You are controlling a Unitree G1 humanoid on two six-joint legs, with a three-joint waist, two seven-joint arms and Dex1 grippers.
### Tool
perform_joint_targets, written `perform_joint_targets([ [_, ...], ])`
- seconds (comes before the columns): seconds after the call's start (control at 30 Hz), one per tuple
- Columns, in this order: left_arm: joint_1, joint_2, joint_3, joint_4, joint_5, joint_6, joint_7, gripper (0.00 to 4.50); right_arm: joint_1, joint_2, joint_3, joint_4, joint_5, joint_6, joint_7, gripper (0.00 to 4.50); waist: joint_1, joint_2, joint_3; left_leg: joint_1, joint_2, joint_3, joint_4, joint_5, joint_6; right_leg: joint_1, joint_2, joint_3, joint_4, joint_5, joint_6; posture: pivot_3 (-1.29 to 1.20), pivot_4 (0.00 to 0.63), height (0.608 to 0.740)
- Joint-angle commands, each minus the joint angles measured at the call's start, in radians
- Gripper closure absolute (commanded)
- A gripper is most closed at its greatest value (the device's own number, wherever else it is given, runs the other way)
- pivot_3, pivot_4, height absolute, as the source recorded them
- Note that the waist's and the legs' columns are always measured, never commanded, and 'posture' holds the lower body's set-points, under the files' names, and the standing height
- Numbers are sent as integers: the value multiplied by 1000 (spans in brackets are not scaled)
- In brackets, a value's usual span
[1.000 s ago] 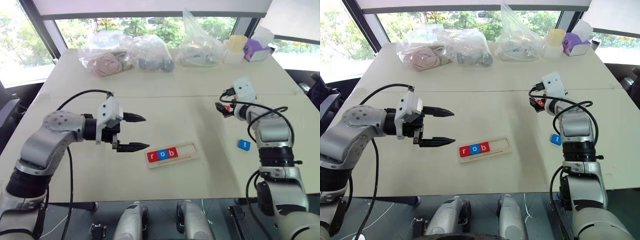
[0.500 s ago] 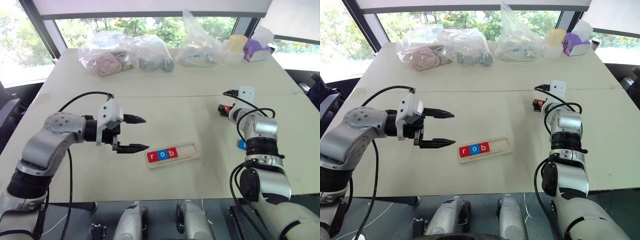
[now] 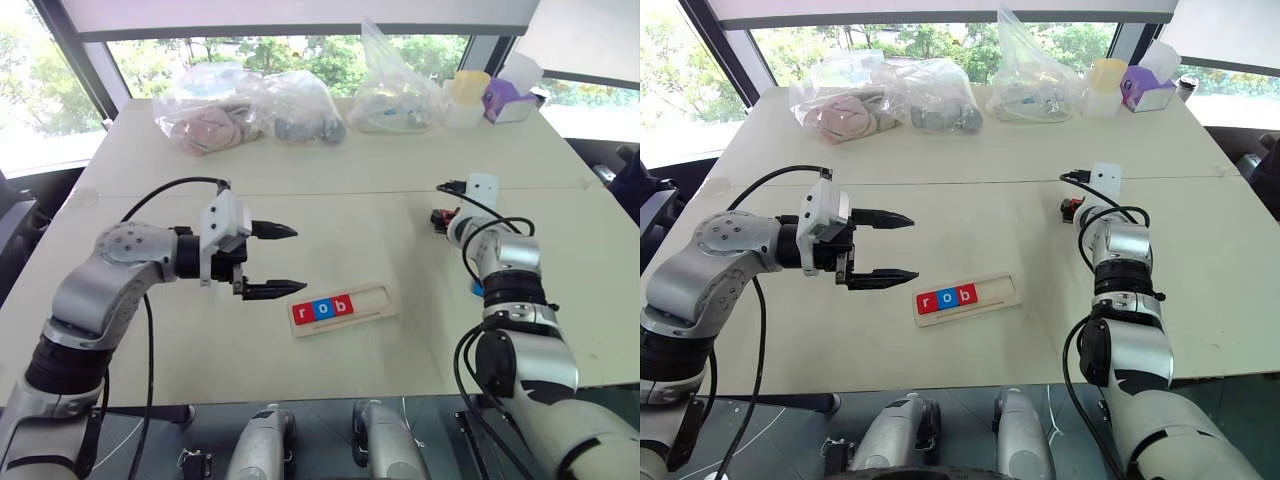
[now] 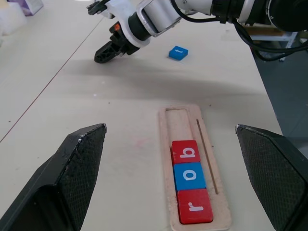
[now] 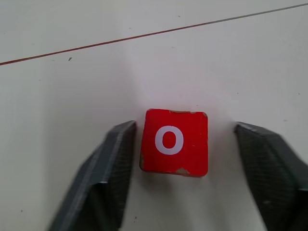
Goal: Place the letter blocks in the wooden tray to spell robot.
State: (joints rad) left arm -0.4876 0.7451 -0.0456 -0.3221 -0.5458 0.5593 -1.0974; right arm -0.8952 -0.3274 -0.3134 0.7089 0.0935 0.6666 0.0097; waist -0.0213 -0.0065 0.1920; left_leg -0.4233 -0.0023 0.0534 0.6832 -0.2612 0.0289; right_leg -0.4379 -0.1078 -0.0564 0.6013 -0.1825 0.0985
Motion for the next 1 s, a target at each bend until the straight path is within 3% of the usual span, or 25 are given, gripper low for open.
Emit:
perform_joint_targets([
  [0.03, -36, -11, 52, -15, -45, 12, 21, 0, -12, 14, 15, 14, 12, 8, -3, 3238, 0, 0, 0, 0, 0, 0, 0, 0, 0, 0, 0, 0, 0, 0, 0, 0, 150, 740],
  [0.27, -49, -25, 57, -11, -63, 28, 41, 0, 37, 9, 42, -113, 14, 89, 7, 3287, 1, 0, 0, 0, 0, 0, 0, 0, 0, 0, 0, 0, 0, 0, 0, 0, 150, 740],
  [0.5, -53, -42, 59, 0, -63, 23, 66, 0, 305, -19, 45, -861, 120, 588, 67, 3287, 13, 0, 0, -2, 1, -2, -1, 0, 0, -2, 1, 0, 0, 0, 0, 0, 150, 740],
  [0.73, -44, -47, 46, 8, -50, 6, 66, 0, 528, 1, 23, -1359, 196, 938, 109, 3287, 10, 1, 0, -2, 1, -2, 0, 0, 0, -2, 1, 0, 0, -2, -4, 0, 150, 740],
  [1.0, -34, -54, 16, 10, -30, -7, 54, 0, 623, 53, 21, -1458, 205, 948, 86, 3287, 10, 1, 0, -2, 1, -1, 0, 0, 0, -2, 1, 0, -2, -1, -5, 0, 150, 740],
])
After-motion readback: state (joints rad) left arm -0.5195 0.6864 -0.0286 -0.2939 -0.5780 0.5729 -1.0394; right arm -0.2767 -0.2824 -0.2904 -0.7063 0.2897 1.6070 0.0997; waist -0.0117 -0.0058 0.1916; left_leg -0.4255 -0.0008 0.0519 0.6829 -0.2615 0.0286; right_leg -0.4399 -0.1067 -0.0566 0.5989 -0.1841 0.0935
